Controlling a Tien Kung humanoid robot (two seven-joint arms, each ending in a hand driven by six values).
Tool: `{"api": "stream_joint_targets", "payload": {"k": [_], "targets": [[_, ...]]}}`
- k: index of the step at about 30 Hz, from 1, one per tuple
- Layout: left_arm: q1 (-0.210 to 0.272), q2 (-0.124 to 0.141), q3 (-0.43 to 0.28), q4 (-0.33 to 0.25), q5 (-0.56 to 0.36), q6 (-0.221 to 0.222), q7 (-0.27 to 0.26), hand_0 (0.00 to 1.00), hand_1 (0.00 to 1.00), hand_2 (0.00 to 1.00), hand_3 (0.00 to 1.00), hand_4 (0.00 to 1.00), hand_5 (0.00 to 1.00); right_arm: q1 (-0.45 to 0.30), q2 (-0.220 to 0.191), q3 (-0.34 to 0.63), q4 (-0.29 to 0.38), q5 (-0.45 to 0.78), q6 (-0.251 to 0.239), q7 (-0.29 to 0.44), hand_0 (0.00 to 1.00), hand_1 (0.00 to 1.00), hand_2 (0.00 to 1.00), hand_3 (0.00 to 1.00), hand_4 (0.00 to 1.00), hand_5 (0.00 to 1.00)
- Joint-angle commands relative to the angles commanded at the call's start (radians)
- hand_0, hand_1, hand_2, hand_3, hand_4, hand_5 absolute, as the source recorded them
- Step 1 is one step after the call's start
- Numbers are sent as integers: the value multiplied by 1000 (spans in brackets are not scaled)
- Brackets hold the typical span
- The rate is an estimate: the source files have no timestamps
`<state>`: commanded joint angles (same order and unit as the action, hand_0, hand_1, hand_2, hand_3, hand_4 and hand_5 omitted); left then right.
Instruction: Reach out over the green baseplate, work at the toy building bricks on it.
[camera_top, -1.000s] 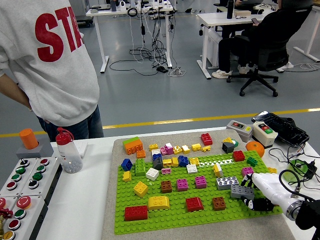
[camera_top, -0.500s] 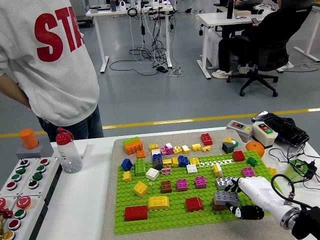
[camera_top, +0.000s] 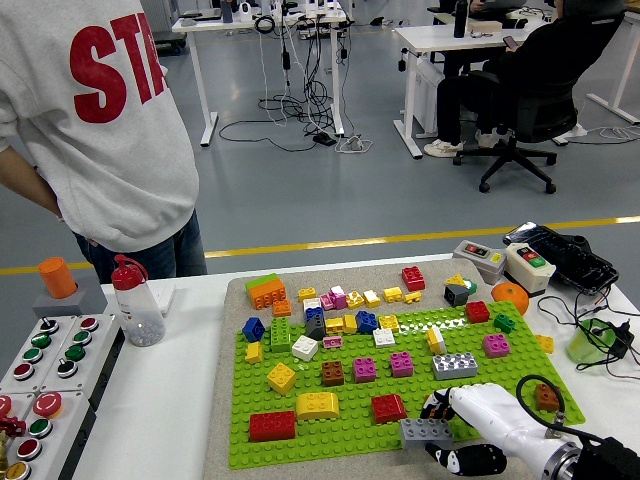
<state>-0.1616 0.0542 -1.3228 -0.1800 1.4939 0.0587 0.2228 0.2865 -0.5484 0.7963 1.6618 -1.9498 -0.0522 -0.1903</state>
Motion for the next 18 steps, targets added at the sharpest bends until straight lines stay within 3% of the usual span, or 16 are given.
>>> {"api": "stream_joint_targets", "payload": {"k": [10,18], "targets": [[-3,1,0,0,-1,0,0,656,686,678,573,286,998,-6,-9,-19,0,1,12,-9,522,577,559,555,528,172],[-5,1,1,0,-2,0,0,656,685,678,574,285,998,1,6,-21,-41,-1,7,-6,522,575,558,556,526,175]]}}
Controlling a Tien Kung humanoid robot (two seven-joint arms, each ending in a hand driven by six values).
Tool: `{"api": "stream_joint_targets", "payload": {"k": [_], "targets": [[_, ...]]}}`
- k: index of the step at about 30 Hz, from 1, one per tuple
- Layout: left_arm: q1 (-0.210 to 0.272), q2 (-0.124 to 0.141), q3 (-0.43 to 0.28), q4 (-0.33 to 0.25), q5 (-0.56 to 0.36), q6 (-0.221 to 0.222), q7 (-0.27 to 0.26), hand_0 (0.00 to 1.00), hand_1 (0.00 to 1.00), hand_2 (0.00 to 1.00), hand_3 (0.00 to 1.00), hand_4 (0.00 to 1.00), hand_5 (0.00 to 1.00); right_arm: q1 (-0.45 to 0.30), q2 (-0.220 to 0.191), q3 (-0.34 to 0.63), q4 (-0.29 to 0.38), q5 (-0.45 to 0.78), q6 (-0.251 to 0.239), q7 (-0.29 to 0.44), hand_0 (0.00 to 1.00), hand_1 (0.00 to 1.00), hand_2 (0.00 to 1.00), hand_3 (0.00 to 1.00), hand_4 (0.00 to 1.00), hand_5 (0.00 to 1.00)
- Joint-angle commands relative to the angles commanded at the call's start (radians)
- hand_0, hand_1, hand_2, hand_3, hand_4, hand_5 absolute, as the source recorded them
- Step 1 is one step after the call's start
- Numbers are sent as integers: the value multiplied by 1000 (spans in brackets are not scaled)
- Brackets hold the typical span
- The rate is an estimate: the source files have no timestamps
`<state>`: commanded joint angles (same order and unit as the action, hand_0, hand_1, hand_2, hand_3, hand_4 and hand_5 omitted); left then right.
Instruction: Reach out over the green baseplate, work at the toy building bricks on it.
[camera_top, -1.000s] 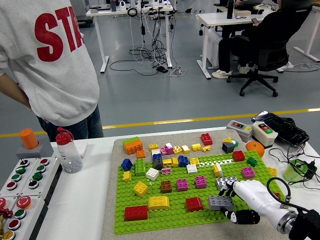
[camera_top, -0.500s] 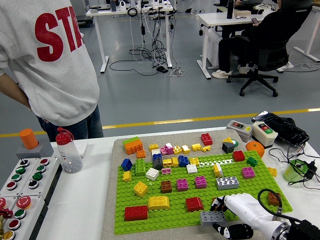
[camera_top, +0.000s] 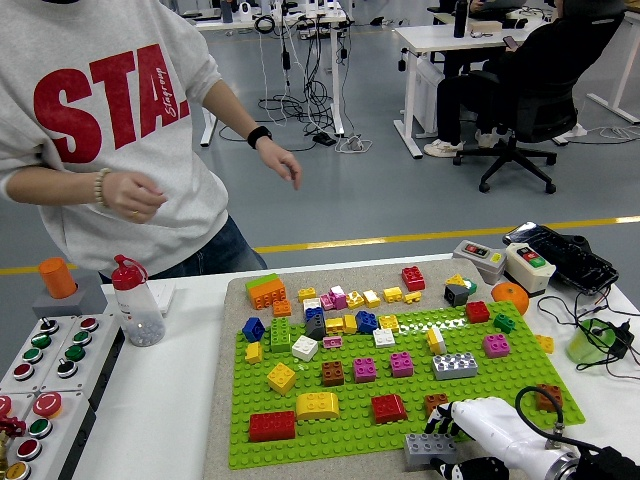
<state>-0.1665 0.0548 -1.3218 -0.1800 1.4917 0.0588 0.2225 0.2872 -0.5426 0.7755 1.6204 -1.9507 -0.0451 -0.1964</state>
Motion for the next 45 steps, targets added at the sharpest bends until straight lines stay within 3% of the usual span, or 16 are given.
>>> {"api": "stream_joint_targets", "payload": {"k": [15,45], "targets": [[-2,1,3,0,-4,-1,0,656,686,679,575,285,998,16,17,-6,-46,-7,-10,2,522,573,556,555,526,180],[-7,2,8,0,-6,-1,0,656,686,679,575,285,998,36,23,-1,-53,-18,-12,-4,522,572,556,555,524,185]]}}
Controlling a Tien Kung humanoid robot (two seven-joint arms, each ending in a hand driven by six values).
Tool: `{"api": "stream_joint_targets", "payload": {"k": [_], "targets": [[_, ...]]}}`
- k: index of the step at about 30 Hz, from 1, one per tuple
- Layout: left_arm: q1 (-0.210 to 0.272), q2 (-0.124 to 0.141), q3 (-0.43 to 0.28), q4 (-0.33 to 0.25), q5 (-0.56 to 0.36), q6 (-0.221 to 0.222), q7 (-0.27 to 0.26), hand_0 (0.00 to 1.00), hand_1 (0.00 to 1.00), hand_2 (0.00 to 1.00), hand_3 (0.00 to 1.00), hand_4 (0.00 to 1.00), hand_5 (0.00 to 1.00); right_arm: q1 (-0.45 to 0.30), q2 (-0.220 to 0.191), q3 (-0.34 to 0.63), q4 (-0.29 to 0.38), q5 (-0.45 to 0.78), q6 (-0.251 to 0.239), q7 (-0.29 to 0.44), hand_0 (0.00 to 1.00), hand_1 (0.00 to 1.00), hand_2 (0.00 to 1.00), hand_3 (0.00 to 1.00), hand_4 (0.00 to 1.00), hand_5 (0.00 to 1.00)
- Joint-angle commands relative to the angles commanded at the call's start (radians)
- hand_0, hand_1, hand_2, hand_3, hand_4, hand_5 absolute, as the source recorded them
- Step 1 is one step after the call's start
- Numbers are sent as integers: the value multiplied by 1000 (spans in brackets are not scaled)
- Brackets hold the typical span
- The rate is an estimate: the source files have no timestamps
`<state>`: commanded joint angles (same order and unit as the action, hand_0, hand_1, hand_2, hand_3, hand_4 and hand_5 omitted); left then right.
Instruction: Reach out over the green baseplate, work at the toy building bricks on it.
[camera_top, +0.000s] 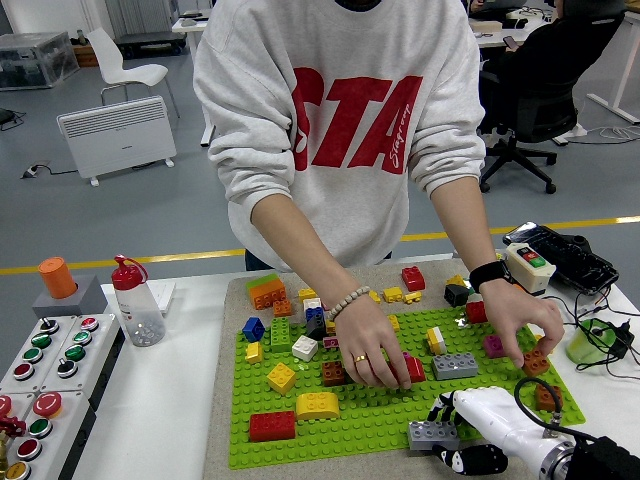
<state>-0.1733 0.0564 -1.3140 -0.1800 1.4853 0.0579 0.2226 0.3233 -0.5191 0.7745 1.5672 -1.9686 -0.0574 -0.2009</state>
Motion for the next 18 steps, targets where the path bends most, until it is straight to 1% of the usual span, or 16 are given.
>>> {"api": "stream_joint_targets", "payload": {"k": [9,18], "targets": [[-2,0,2,0,-2,-1,1,656,685,678,575,285,998,66,19,-42,-27,-34,-8,2,522,573,557,556,523,188],[-5,1,3,0,-4,-1,1,656,687,677,574,285,998,105,30,-92,-69,-45,-16,5,522,573,562,560,521,189]]}}
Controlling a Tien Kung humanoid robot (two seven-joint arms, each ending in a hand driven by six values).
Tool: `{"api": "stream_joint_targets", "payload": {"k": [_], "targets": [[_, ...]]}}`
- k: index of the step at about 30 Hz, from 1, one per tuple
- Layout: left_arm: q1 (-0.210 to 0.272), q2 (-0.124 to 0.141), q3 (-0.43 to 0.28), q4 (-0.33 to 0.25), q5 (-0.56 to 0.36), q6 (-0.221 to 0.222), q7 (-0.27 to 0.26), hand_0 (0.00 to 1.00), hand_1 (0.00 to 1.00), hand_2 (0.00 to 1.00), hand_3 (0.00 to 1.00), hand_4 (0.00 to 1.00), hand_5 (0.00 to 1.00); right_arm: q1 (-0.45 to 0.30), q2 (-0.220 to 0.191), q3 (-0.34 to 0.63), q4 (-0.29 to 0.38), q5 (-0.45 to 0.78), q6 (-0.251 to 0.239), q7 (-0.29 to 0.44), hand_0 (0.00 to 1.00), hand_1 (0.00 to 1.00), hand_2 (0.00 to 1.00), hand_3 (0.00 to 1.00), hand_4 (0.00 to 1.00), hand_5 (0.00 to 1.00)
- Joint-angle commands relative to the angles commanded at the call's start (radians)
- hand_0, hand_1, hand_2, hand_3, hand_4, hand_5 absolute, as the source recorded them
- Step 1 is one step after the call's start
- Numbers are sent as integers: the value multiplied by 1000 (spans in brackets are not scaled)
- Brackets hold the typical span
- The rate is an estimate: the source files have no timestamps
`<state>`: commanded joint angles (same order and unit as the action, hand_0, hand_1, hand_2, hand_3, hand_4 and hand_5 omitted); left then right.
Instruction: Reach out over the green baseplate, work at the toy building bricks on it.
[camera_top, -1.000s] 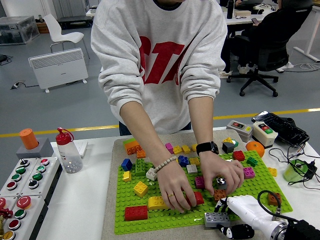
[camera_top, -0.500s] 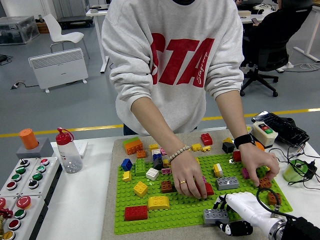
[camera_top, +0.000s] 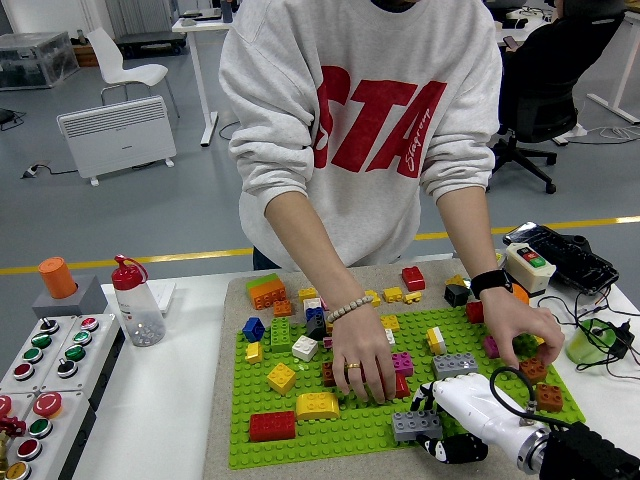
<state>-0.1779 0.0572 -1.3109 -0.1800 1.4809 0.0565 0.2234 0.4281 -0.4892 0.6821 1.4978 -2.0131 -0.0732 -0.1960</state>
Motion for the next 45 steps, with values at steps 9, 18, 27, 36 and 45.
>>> {"api": "stream_joint_targets", "payload": {"k": [9,18,27,36,45], "targets": [[0,-1,1,0,1,-1,1,656,686,677,573,286,998,12,10,-13,-31,-12,-18,-2,523,581,574,569,514,185],[0,-1,2,0,-1,-1,1,656,687,676,574,286,998,19,19,-18,-54,-19,-31,-1,524,585,581,574,511,183],[-1,-1,3,0,-2,0,1,657,687,676,573,285,998,24,26,-18,-65,-22,-39,1,533,609,605,577,507,182],[2,-2,3,0,0,0,3,655,688,676,573,287,998,26,29,-26,-70,-21,-36,2,546,644,627,586,507,182],[5,-3,1,0,4,0,5,656,688,675,574,287,998,24,28,-28,-70,-22,-31,2,601,684,679,633,528,185]]}}
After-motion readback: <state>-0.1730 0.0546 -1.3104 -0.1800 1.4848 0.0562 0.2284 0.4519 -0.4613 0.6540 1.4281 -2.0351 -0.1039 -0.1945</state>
